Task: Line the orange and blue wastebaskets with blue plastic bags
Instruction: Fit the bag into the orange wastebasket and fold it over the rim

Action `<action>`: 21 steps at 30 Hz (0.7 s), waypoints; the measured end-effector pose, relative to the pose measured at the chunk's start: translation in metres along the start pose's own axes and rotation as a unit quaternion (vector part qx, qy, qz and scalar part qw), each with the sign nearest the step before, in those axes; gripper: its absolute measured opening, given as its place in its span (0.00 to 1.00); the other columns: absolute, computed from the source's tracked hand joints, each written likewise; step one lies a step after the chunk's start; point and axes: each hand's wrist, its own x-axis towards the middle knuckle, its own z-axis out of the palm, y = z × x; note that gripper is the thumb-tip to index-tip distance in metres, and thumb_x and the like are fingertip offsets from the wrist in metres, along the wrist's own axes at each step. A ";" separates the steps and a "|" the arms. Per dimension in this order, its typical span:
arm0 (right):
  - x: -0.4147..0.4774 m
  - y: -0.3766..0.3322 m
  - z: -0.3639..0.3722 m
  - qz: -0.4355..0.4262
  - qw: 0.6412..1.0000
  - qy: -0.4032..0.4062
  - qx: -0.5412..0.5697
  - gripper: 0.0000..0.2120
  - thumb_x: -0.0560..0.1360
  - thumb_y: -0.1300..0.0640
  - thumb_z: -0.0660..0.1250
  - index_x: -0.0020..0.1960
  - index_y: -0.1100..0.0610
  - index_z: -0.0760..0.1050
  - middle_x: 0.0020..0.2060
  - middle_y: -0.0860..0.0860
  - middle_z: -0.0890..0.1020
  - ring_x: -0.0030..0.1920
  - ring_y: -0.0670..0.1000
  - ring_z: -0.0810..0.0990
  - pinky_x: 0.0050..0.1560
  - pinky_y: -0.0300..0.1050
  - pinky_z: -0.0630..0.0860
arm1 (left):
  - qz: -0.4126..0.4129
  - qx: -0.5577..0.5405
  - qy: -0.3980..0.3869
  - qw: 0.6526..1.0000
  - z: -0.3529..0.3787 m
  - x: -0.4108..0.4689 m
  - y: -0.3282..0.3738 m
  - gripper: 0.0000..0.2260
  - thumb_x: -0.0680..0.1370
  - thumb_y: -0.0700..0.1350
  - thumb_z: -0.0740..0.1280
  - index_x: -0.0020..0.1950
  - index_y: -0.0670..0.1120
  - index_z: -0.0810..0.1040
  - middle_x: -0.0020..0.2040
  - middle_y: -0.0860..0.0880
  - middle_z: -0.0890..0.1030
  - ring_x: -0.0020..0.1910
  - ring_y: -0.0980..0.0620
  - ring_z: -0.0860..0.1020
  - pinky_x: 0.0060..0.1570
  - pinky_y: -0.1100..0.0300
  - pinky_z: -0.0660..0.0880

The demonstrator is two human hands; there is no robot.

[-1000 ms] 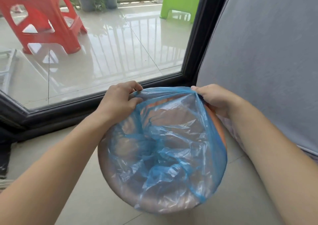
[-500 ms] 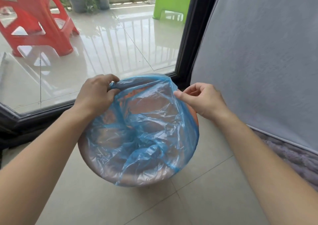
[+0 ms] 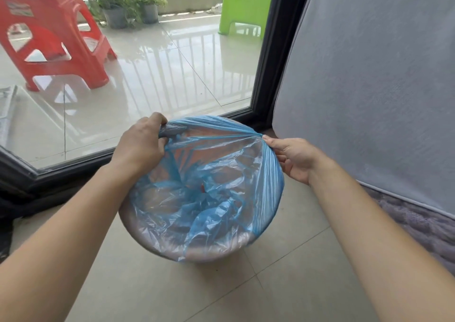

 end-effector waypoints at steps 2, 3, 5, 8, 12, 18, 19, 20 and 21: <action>0.000 0.001 -0.001 -0.004 1.000 -0.009 0.003 0.08 0.78 0.58 0.68 0.54 0.60 0.82 0.38 0.52 0.84 0.33 0.46 0.82 0.32 0.37 0.80 | 0.001 0.000 -0.001 1.000 0.000 0.000 -0.001 0.14 0.76 0.41 0.68 0.62 0.43 0.73 0.53 0.37 0.77 0.53 0.36 0.75 0.51 0.48 0.70; 0.000 0.002 -0.002 -0.010 1.000 -0.009 -0.008 0.09 0.78 0.57 0.68 0.55 0.60 0.82 0.39 0.52 0.84 0.33 0.47 0.81 0.32 0.38 0.80 | 0.002 0.000 -0.001 1.000 0.000 0.000 -0.002 0.15 0.76 0.41 0.68 0.62 0.43 0.73 0.53 0.38 0.77 0.53 0.36 0.75 0.51 0.48 0.70; -0.001 0.001 -0.004 -0.020 0.999 -0.009 -0.045 0.11 0.77 0.55 0.66 0.56 0.57 0.81 0.42 0.53 0.83 0.35 0.48 0.81 0.32 0.41 0.79 | 0.017 -0.005 0.000 1.000 0.000 0.000 -0.003 0.15 0.76 0.41 0.68 0.62 0.43 0.73 0.53 0.39 0.78 0.52 0.37 0.75 0.51 0.49 0.69; 0.001 0.000 -0.002 -0.023 0.996 -0.006 -0.085 0.17 0.76 0.46 0.62 0.59 0.54 0.80 0.51 0.54 0.84 0.45 0.53 0.84 0.40 0.47 0.82 | 0.068 -0.014 -0.011 0.998 0.000 0.000 0.000 0.15 0.76 0.42 0.68 0.63 0.45 0.75 0.56 0.43 0.78 0.54 0.39 0.76 0.52 0.49 0.71; 0.000 0.004 0.011 -0.066 0.988 -0.007 -0.138 0.20 0.73 0.41 0.71 0.52 0.57 0.84 0.47 0.56 0.86 0.46 0.55 0.85 0.52 0.52 0.82 | 0.121 0.047 -0.008 0.992 0.004 0.003 0.017 0.16 0.77 0.47 0.69 0.64 0.49 0.77 0.58 0.46 0.80 0.57 0.41 0.75 0.54 0.50 0.71; 0.001 0.017 0.026 -0.109 0.991 0.047 -0.061 0.12 0.78 0.50 0.68 0.46 0.60 0.81 0.40 0.55 0.86 0.39 0.54 0.84 0.44 0.51 0.83 | 0.161 0.027 0.052 0.985 -0.002 -0.013 0.032 0.18 0.77 0.56 0.67 0.64 0.49 0.78 0.60 0.46 0.79 0.58 0.42 0.75 0.57 0.46 0.73; 0.002 0.018 0.029 -0.110 0.990 0.073 -0.045 0.13 0.79 0.50 0.68 0.46 0.60 0.81 0.41 0.55 0.86 0.40 0.55 0.84 0.46 0.54 0.83 | 0.163 -0.002 0.058 0.985 -0.004 -0.020 0.037 0.17 0.78 0.57 0.64 0.61 0.49 0.79 0.58 0.47 0.79 0.56 0.43 0.76 0.56 0.47 0.74; 0.002 0.021 0.031 -0.110 0.988 0.100 -0.030 0.14 0.78 0.48 0.67 0.46 0.59 0.80 0.43 0.56 0.86 0.43 0.56 0.85 0.49 0.57 0.83 | 0.162 -0.030 0.062 0.984 -0.005 -0.028 0.042 0.17 0.78 0.58 0.62 0.59 0.49 0.80 0.56 0.48 0.80 0.55 0.44 0.77 0.55 0.48 0.74; 0.004 0.024 0.033 -0.112 0.986 0.125 -0.017 0.16 0.76 0.45 0.67 0.47 0.59 0.80 0.45 0.56 0.86 0.46 0.58 0.85 0.51 0.59 0.82 | 0.161 -0.053 0.065 0.983 -0.007 -0.036 0.046 0.17 0.79 0.58 0.59 0.56 0.49 0.81 0.54 0.49 0.81 0.53 0.45 0.78 0.53 0.50 0.74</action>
